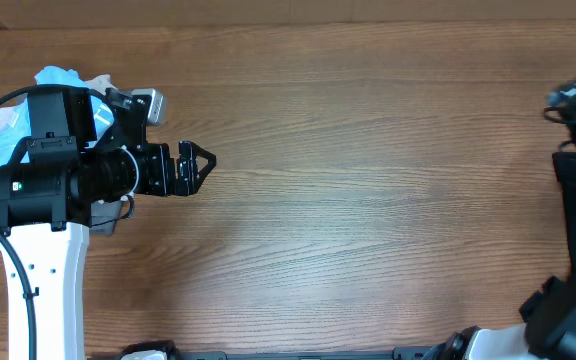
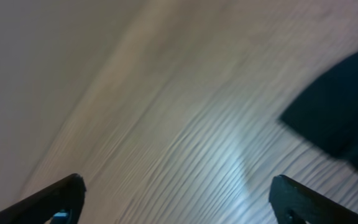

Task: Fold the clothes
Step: 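Reach the right gripper to the black shirt at the right edge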

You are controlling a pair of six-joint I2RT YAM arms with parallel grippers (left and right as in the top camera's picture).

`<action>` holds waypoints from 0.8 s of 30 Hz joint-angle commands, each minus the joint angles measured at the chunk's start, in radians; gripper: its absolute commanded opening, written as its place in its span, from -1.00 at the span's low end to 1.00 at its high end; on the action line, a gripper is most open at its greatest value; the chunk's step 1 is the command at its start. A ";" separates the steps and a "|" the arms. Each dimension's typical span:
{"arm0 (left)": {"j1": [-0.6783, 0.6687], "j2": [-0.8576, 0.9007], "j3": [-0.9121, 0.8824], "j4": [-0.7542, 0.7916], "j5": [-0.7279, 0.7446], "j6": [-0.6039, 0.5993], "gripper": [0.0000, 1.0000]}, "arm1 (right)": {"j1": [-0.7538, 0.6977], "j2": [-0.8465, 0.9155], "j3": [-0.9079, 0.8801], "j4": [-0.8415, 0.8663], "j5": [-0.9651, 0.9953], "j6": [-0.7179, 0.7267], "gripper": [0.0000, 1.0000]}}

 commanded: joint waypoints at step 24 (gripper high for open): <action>-0.002 -0.003 0.029 0.021 0.179 0.027 1.00 | -0.096 0.420 0.011 0.098 0.204 0.051 0.36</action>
